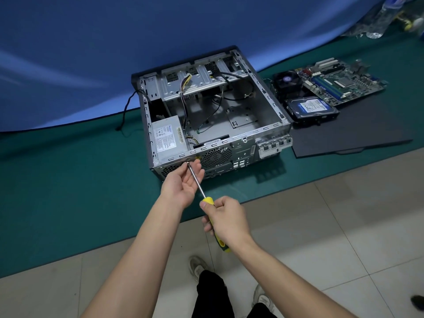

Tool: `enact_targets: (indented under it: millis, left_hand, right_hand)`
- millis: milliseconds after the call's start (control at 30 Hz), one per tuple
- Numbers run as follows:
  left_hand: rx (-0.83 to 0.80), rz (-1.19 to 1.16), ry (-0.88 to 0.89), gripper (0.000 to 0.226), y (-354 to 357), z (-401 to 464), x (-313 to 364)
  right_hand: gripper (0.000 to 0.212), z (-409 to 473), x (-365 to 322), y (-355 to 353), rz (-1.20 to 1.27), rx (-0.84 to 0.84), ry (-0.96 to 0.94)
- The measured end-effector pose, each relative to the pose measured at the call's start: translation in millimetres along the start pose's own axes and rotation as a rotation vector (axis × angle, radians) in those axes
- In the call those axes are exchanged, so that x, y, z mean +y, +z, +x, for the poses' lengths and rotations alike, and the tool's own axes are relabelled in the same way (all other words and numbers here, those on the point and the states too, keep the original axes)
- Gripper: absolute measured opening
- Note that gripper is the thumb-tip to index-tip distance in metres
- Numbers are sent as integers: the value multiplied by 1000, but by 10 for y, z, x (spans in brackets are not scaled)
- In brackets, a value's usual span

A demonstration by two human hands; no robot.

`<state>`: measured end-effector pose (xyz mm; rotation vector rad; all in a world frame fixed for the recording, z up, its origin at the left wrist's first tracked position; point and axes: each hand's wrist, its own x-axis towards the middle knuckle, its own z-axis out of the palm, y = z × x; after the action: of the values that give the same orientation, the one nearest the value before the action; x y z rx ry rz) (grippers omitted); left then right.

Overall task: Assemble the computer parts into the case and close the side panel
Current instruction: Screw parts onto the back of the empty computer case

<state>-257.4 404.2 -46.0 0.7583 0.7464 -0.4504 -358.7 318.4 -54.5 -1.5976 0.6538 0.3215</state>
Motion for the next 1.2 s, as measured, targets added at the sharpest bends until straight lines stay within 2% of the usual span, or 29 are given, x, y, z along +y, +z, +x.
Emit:
enact_targets:
  millis: [133,900,1033,1200]
  left_hand:
    - [11,75,-6,19,14,-9,28]
    - [57,143,8,20,113,-44,58]
    - [47,158,-2,20,100,-90,75]
    - [-30,271,-80,23,63,-211,127]
  right_hand:
    - [20,-12,1,3,5,11,-6]
    - [21,-55,-84,-2,-3,-6,-16]
    - [25,-90,-140,18,61,-72,40]
    - [29,-158,-225,26,331,-247,148]
